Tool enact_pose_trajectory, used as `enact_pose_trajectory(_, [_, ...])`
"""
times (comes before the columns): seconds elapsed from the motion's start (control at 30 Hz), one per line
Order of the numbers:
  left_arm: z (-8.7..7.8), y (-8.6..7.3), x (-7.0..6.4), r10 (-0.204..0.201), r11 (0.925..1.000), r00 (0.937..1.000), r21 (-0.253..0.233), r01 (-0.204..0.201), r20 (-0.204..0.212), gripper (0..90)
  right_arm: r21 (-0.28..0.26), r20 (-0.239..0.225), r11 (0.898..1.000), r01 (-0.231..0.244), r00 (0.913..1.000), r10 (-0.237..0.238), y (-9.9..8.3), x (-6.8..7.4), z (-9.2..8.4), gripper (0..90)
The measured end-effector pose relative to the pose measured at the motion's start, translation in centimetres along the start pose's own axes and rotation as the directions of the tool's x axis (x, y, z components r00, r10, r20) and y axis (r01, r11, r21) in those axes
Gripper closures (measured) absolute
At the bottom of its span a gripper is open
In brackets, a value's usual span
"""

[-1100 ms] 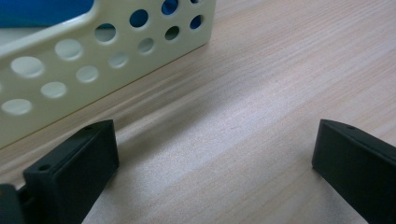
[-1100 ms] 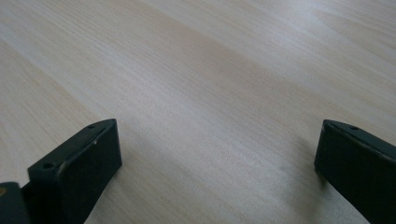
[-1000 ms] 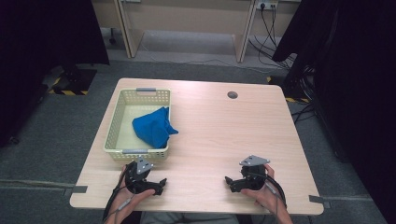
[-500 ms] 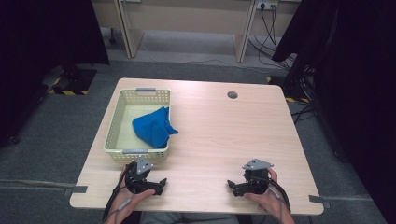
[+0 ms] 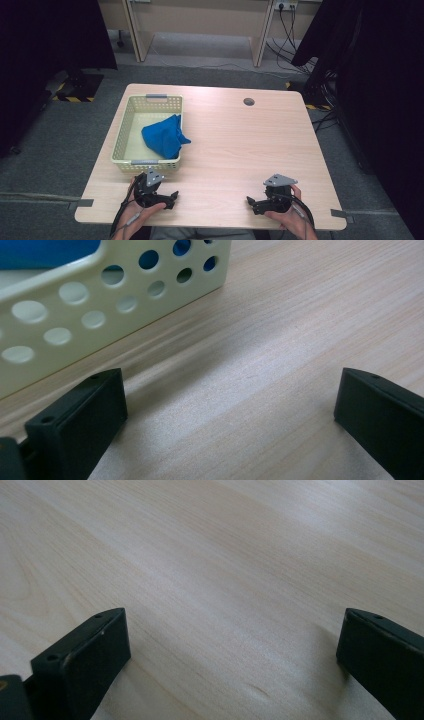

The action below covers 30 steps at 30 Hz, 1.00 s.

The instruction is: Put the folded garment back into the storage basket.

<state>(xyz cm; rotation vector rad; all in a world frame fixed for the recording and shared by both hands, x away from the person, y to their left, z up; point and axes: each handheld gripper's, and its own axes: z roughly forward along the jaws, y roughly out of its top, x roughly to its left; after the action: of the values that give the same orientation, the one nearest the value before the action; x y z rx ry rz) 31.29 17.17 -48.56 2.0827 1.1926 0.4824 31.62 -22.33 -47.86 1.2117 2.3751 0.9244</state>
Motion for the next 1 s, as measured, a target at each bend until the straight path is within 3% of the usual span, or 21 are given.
enact_pose_trajectory(1.0, [0.0, 0.0, 0.0, 0.000, 1.0000, 1.0000, 0.000, 0.000, 0.000, 0.0, -0.010, 0.013, 1.000, -0.024, 0.9996, 0.024, -2.3, 0.0, -2.1, 1.1])
